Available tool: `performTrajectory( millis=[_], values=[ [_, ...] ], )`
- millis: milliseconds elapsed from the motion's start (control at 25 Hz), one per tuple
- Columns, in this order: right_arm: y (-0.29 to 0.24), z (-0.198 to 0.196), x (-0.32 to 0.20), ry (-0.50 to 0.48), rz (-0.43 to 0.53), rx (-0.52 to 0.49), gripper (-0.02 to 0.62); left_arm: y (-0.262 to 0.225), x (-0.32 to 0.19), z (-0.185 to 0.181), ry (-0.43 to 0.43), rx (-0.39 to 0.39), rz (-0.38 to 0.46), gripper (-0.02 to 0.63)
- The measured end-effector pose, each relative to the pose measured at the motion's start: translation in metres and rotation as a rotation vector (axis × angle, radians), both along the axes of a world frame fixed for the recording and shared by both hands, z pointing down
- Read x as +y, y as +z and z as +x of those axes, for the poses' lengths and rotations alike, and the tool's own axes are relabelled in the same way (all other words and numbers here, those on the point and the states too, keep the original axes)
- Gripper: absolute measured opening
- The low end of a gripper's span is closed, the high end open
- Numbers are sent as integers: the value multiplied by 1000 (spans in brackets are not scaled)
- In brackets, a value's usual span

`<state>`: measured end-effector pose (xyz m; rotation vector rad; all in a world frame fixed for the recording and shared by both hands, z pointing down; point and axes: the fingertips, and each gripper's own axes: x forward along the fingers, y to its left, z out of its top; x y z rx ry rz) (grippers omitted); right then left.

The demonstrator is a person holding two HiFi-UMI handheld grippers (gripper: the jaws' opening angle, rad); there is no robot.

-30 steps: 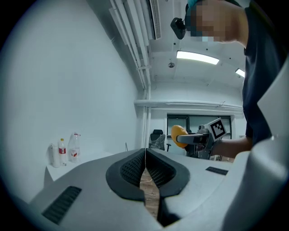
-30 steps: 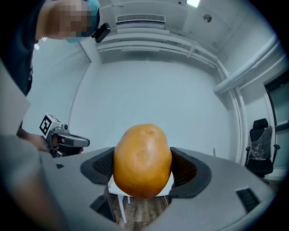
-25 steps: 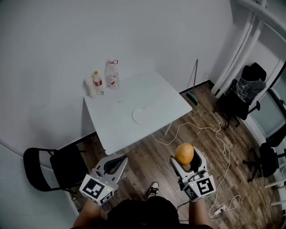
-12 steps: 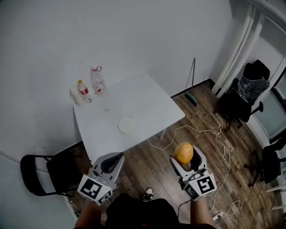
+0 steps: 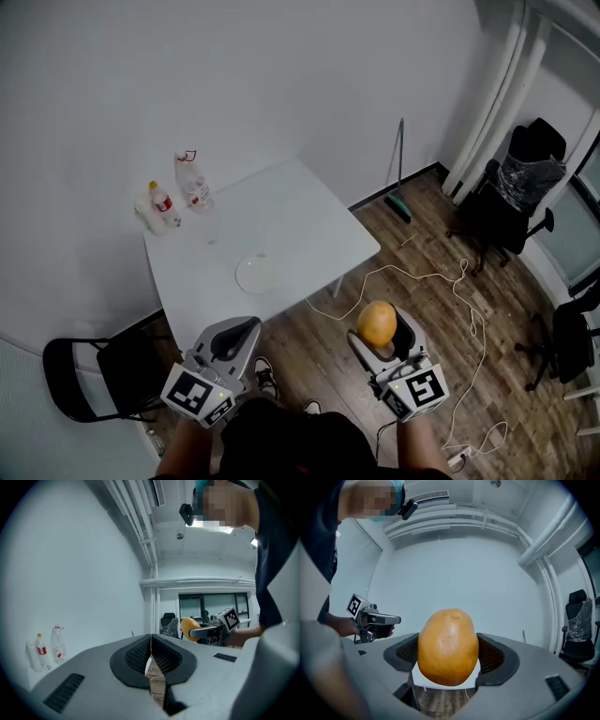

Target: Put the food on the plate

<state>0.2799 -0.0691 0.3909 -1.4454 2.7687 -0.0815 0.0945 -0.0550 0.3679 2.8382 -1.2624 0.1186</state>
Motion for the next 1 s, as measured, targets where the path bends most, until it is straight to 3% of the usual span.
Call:
performTrajectory(
  millis=[200, 440, 760, 1000],
  values=[
    [-1, -7, -27, 5, 0, 4, 370, -1, -33, -3, 17, 7, 5, 23],
    [11, -35, -86, 9, -30, 49, 370, 15, -92, -40, 10, 31, -23, 23],
    [21, -124, -189, -27, -50, 75, 370, 34, -184, -130, -43, 41, -51, 23],
    [38, -187, -236, -73, -81, 122, 370, 48, -223, -187, -63, 46, -81, 23]
  ],
)
